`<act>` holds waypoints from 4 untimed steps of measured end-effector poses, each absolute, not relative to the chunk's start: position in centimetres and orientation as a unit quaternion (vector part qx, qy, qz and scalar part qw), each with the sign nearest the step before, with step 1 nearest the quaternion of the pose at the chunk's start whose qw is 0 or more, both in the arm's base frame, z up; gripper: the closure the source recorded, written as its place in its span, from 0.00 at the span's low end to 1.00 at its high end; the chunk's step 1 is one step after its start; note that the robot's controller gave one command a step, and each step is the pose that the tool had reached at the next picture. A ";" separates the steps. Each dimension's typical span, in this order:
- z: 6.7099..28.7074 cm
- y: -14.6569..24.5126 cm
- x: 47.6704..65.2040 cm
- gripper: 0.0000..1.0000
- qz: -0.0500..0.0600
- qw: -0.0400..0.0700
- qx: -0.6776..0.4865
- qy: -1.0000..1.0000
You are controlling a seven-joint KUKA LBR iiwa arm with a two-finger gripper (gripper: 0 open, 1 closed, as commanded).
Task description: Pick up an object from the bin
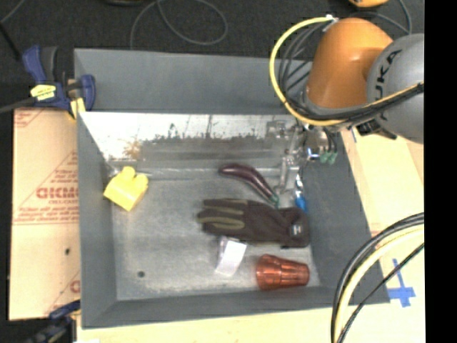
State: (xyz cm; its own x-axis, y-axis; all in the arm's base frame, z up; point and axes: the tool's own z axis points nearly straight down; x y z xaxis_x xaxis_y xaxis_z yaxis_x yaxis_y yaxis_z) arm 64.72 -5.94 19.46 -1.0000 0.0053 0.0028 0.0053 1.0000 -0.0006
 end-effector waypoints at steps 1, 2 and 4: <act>20.0 -5.9 64.8 0.00 0.001 -0.002 -0.002 -1.000; 17.2 -7.4 63.1 0.00 0.001 -0.006 0.062 -0.998; 10.1 -6.6 60.6 0.00 0.000 -0.006 0.005 -1.000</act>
Offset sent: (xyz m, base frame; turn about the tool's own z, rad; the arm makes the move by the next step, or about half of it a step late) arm -0.0518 -0.0454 -0.0765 -0.3055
